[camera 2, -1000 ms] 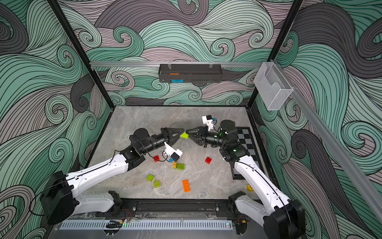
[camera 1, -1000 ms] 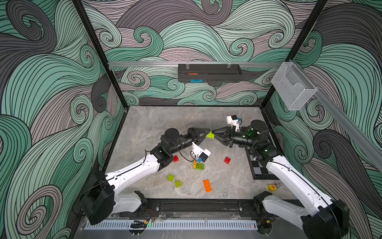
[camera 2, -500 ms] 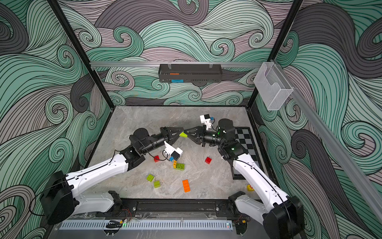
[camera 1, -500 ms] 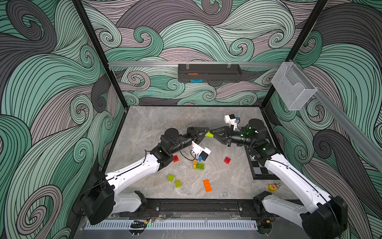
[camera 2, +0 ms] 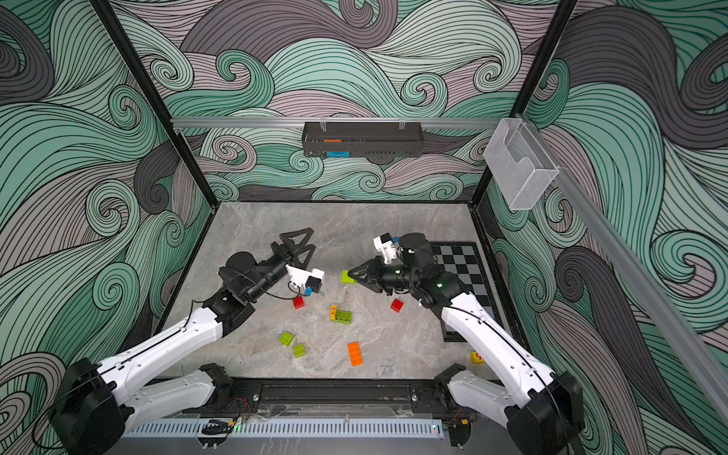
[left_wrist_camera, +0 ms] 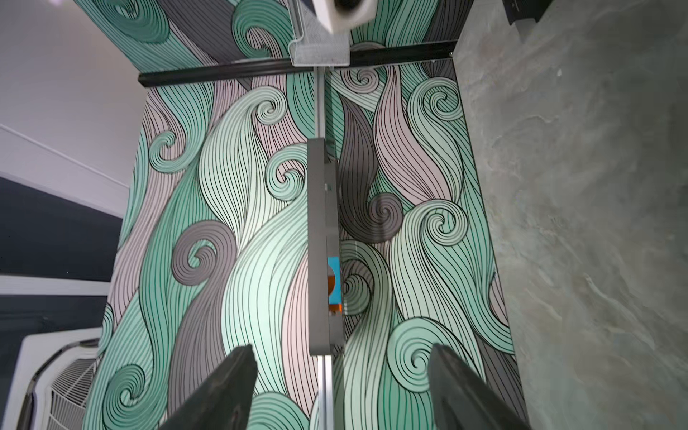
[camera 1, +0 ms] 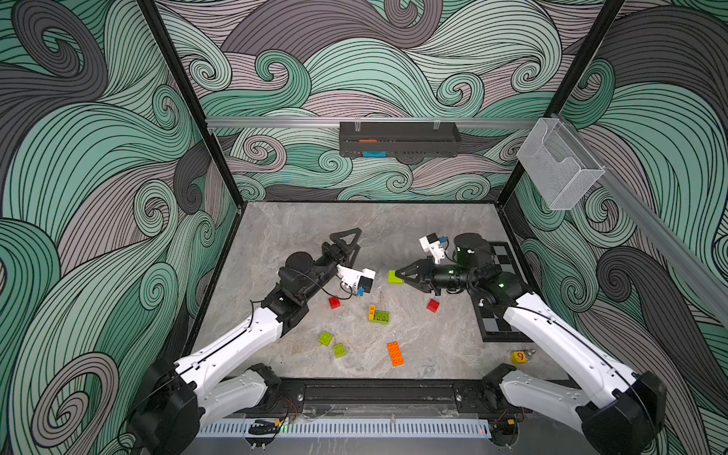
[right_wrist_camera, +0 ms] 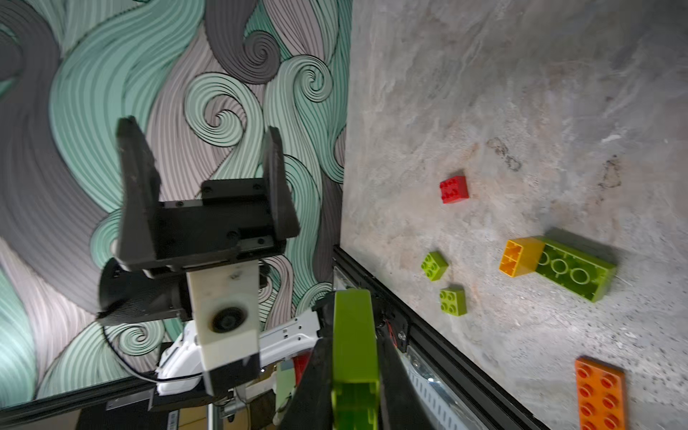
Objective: Assemble a giraffe with lego
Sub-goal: Pick up the lego brick from the center of the board, then assemble the lego brick with the lego brick.
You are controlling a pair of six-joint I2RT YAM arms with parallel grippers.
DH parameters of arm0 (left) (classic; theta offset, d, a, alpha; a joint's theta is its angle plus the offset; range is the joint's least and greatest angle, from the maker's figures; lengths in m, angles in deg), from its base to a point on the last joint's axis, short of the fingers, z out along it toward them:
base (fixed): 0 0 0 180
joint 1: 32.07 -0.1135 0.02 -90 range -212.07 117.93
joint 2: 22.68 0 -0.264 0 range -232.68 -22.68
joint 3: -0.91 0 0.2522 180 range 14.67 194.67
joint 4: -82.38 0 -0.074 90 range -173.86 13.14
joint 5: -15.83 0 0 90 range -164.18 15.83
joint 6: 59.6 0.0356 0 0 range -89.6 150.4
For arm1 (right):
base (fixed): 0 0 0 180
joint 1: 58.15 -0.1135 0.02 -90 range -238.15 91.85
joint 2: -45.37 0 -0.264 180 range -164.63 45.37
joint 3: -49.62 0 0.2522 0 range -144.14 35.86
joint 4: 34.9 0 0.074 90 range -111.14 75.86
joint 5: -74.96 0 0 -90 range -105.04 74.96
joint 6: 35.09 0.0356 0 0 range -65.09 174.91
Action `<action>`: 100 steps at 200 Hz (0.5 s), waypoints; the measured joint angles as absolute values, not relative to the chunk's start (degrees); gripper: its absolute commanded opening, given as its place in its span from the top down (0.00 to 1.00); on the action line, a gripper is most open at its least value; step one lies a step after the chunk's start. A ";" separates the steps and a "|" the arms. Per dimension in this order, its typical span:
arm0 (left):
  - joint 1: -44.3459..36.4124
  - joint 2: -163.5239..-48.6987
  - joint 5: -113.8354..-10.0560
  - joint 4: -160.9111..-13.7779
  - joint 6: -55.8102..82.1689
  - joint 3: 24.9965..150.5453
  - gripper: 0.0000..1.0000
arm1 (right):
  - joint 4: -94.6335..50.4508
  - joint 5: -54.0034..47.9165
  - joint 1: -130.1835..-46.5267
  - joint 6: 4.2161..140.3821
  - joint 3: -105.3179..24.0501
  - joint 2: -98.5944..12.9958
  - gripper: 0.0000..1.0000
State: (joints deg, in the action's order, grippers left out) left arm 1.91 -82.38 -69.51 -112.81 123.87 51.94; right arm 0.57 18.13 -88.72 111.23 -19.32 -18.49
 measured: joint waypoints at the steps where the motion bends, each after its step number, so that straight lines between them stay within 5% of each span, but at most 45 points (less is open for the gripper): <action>1: 1.82 -82.25 -69.55 -112.70 123.78 51.86 0.17 | 0.77 17.97 -88.83 111.12 -19.41 -18.60 1.00; 100: -13.76 -64.86 -78.56 -78.08 82.76 54.85 0.05 | 22.48 -1.72 -99.74 102.09 -27.26 -36.57 1.00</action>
